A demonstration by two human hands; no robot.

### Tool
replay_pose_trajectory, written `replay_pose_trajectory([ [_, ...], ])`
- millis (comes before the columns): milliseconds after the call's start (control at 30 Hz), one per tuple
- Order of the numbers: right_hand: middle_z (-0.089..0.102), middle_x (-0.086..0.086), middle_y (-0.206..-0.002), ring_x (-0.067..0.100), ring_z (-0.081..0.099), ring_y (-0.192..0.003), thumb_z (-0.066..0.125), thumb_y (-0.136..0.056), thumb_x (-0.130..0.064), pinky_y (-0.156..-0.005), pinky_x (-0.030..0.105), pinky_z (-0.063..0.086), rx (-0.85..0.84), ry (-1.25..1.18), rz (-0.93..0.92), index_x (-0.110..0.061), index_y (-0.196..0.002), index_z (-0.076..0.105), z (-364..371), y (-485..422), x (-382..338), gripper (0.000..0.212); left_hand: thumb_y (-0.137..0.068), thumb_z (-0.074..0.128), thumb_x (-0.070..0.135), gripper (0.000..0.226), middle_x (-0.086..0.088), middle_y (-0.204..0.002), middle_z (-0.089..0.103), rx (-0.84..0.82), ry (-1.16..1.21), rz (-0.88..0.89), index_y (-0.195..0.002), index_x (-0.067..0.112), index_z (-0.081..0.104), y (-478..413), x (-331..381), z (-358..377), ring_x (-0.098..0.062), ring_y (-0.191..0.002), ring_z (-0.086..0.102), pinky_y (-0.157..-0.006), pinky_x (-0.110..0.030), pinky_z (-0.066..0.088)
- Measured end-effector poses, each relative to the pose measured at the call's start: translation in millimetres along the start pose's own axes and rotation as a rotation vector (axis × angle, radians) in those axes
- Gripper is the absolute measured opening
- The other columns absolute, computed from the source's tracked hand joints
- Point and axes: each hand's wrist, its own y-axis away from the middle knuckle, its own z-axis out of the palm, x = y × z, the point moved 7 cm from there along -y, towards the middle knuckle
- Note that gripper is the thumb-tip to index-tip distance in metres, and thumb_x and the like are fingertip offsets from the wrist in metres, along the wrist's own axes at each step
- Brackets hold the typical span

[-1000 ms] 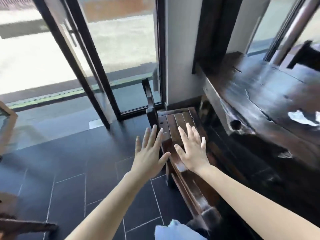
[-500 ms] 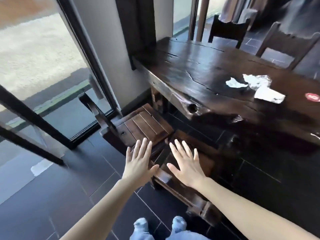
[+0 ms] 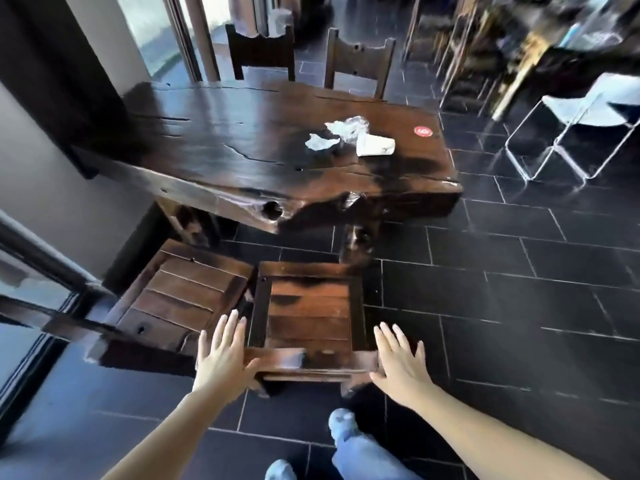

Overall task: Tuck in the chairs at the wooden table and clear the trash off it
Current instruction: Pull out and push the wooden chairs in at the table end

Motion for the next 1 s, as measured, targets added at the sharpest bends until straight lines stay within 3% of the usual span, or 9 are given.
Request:
replay_pose_trajectory([
  [133, -0.008, 0.001, -0.158, 0.031, -0.007, -0.145, 0.066, -0.083, -0.040, -0.104, 0.066, 0.027, 0.045, -0.172, 0.229, -0.029, -0.148, 0.006, 15.3, 11.3, 6.8, 0.089, -0.084, 0.052, 0.048, 0.086, -0.003, -0.158, -0.008, -0.065, -0.091, 0.041, -0.147, 0.013, 0.006, -8.5, -32.3, 13.6, -0.020, -0.144, -0.010, -0.116, -0.048, 0.000],
  [233, -0.001, 0.005, -0.158, 0.036, 0.002, -0.143, 0.068, -0.081, -0.038, -0.098, 0.054, 0.043, 0.112, -0.282, 0.327, -0.027, -0.146, 0.015, 18.2, 10.5, 0.6, 0.085, -0.077, 0.063, 0.044, 0.088, -0.007, -0.157, 0.008, -0.145, -0.114, 0.095, -0.145, 0.012, 0.017, -12.9, -44.8, 27.9, -0.027, -0.144, 0.010, -0.114, -0.046, 0.016],
  [333, 0.012, 0.008, -0.155, 0.036, 0.020, -0.136, 0.071, -0.080, -0.028, -0.092, 0.044, 0.050, 0.187, -0.304, 0.352, -0.024, -0.142, 0.026, 16.6, 8.4, -1.3, 0.076, -0.046, 0.084, 0.024, 0.084, -0.011, -0.130, 0.051, -0.111, -0.042, 0.192, -0.122, 0.009, 0.050, -16.3, -51.5, 38.9, -0.035, -0.115, 0.051, -0.082, -0.049, 0.053],
  [500, 0.019, 0.005, -0.151, 0.030, 0.032, -0.124, 0.071, -0.076, -0.006, -0.071, 0.035, 0.057, 0.221, -0.277, 0.365, -0.029, -0.134, 0.034, 21.3, 8.3, 2.1, 0.072, -0.023, 0.090, 0.019, 0.090, -0.002, -0.108, 0.061, -0.039, 0.047, 0.255, -0.105, 0.018, 0.054, -17.8, -49.1, 40.4, -0.024, -0.094, 0.053, -0.058, -0.038, 0.056],
  [667, 0.018, -0.002, -0.149, 0.024, 0.031, -0.123, 0.071, -0.078, -0.012, -0.066, 0.031, 0.057, 0.228, -0.266, 0.409, -0.033, -0.129, 0.036, 20.9, 6.8, 0.8, 0.065, -0.047, 0.065, 0.044, 0.054, 0.008, -0.099, 0.065, -0.073, 0.020, 0.544, -0.098, 0.028, 0.057, -28.4, -58.4, 40.2, -0.014, -0.088, 0.057, -0.069, -0.027, 0.044],
  [800, 0.018, -0.004, -0.149, 0.022, 0.029, -0.125, 0.071, -0.078, -0.013, -0.066, 0.032, 0.058, 0.223, -0.262, 0.412, -0.035, -0.128, 0.034, 19.5, 1.1, 5.6, 0.067, -0.060, 0.058, 0.041, 0.028, 0.012, -0.086, 0.068, 0.018, -0.029, 0.682, -0.085, 0.030, 0.052, -38.9, -52.4, 33.6, -0.008, -0.077, 0.060, -0.065, -0.027, 0.034],
  [867, 0.017, -0.004, -0.149, 0.023, 0.028, -0.127, 0.071, -0.078, -0.012, -0.066, 0.032, 0.058, 0.225, -0.260, 0.425, -0.035, -0.129, 0.034, 14.3, -5.3, 11.5, 0.067, -0.081, 0.042, 0.033, 0.010, 0.014, -0.085, 0.066, 0.106, -0.074, 0.789, -0.084, 0.031, 0.051, -42.0, -44.8, 32.5, -0.006, -0.074, 0.064, -0.063, -0.027, 0.036],
  [933, 0.014, -0.003, -0.150, 0.023, 0.025, -0.128, 0.069, -0.080, -0.010, -0.069, 0.031, 0.058, 0.236, -0.242, 0.438, -0.034, -0.130, 0.032, 4.7, -15.5, 18.3, 0.067, -0.090, 0.027, 0.029, 0.023, 0.014, -0.085, 0.064, 0.090, -0.095, 0.820, -0.086, 0.032, 0.050, -50.1, -38.8, 35.1, -0.008, -0.072, 0.065, -0.058, -0.025, 0.044],
  [1000, 0.012, -0.003, -0.151, 0.023, 0.024, -0.130, 0.067, -0.081, -0.008, -0.073, 0.032, 0.057, 0.244, -0.238, 0.443, -0.034, -0.131, 0.031, -5.2, -28.8, 23.6, 0.067, -0.082, 0.041, 0.032, 0.012, 0.014, -0.088, 0.062, 0.080, -0.105, 0.805, -0.085, 0.031, 0.053, -62.8, -32.9, 28.2, -0.009, -0.072, 0.065, -0.054, -0.025, 0.047],
])
